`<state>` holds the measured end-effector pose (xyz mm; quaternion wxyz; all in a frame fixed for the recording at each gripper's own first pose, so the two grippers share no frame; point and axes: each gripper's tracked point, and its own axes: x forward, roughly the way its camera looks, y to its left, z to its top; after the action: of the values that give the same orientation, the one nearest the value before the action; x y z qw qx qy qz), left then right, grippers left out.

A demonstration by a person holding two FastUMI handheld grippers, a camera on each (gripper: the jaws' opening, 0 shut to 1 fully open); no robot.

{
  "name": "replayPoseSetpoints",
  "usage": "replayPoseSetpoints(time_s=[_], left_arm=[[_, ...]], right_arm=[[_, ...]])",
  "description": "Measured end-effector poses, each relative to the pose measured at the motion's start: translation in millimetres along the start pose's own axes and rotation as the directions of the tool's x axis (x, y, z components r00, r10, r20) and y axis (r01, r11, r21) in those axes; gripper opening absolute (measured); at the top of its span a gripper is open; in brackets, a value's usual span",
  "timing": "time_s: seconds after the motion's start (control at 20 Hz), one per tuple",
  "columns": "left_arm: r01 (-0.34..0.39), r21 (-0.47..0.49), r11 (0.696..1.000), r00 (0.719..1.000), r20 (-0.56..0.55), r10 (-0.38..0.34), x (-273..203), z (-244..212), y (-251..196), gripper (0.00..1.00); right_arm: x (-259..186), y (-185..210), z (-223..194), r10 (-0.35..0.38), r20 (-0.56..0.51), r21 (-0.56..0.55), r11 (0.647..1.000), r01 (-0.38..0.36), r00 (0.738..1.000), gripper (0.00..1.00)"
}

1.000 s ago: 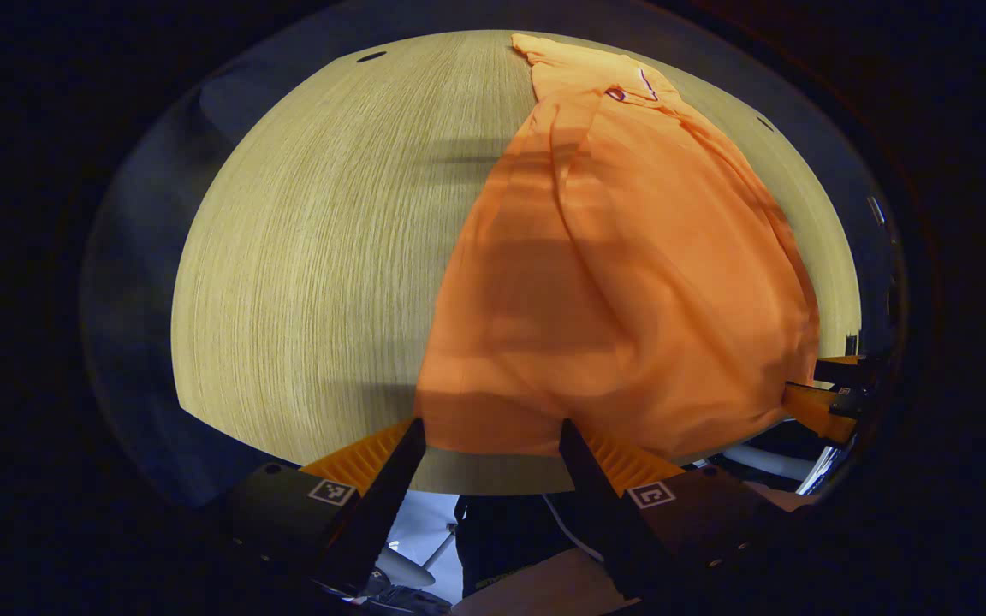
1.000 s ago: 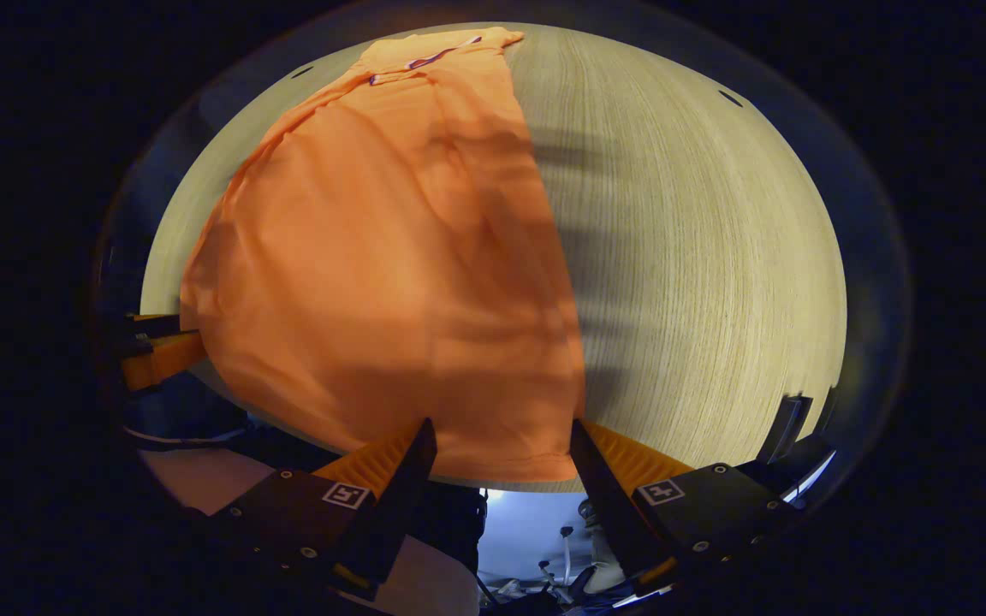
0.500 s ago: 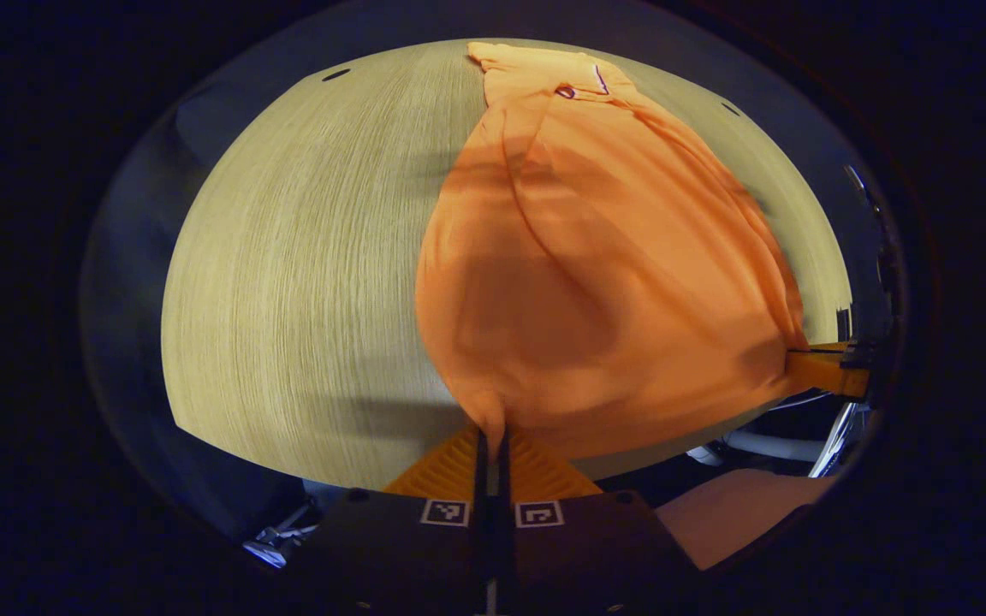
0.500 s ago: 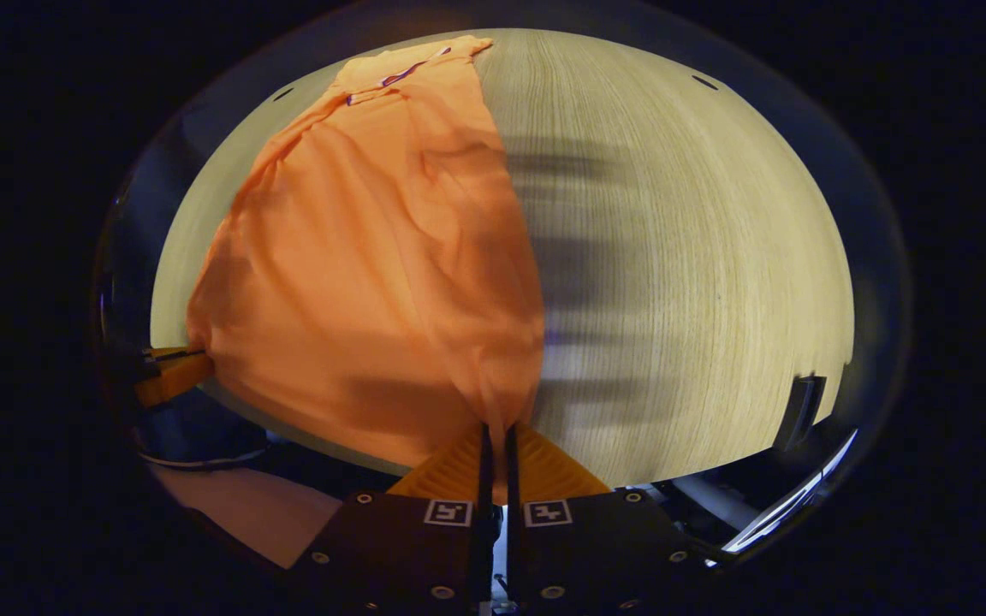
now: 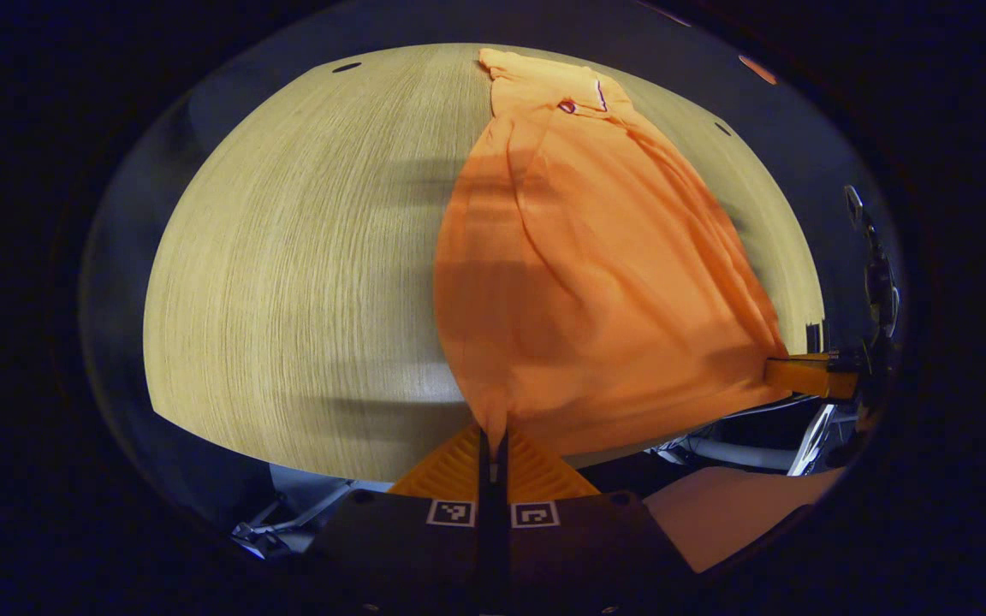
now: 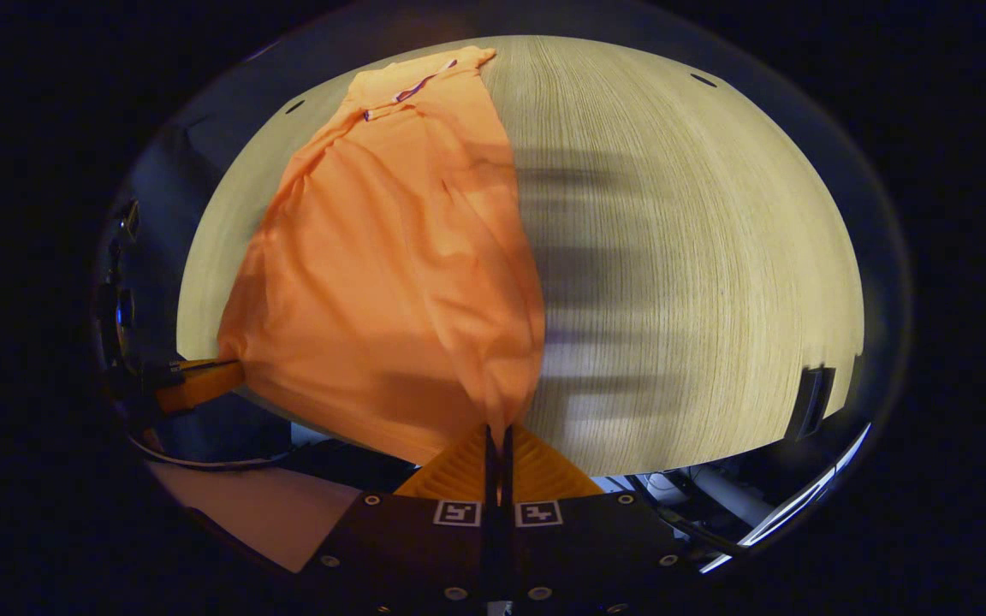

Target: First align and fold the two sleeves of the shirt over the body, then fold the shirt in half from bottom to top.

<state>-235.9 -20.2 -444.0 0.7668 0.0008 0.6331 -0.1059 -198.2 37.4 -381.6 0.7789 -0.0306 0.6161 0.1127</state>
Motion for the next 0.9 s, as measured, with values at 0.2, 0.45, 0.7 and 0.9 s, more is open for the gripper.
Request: replayPoseSetpoints(time_s=[0.2,0.45,0.7,0.9], left_arm=[[0.030,0.006,1.000,0.998,0.055,-0.030,-28,28,-5,0.01],[0.042,0.017,0.999,0.986,0.160,-0.044,-61,79,-2,0.01],[0.021,0.010,1.000,0.960,0.279,-0.023,-77,144,8,0.01],[0.012,0.022,1.000,0.934,0.357,-0.019,-90,200,13,0.01]], right_arm=[[-27,9,28,0.058,0.053,0.012,0.998,-0.058,0.997,0.00],[-64,12,83,0.087,0.152,-0.004,0.996,-0.087,0.985,0.00],[-86,14,141,0.128,0.253,0.033,0.990,-0.140,0.959,0.00],[-94,15,185,0.123,0.317,0.040,0.989,-0.143,0.940,0.00]])
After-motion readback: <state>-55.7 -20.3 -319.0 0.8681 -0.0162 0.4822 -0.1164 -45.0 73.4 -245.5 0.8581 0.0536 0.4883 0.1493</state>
